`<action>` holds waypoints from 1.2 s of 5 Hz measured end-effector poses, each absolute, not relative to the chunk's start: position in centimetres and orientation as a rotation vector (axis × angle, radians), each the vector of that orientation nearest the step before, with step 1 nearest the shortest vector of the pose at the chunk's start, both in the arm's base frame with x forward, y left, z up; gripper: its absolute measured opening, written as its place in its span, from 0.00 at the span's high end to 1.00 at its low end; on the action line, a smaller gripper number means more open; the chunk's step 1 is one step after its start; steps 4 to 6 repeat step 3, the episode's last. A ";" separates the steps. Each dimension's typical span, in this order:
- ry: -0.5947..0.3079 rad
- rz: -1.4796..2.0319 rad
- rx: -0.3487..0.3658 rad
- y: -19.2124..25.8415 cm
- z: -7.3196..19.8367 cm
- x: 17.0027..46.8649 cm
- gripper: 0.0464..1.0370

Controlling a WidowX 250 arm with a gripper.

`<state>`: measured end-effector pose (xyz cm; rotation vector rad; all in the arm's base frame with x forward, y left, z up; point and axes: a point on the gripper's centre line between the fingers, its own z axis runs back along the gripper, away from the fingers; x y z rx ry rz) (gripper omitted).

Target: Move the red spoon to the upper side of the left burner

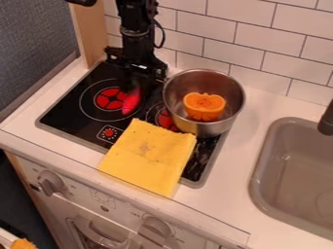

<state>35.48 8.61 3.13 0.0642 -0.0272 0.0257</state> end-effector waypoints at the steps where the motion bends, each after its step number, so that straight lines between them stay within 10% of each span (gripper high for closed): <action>1: -0.087 0.005 0.047 8.2 4.8 35.9 0.05; 6: -0.125 -0.041 0.031 7.8 6.3 35.5 0.04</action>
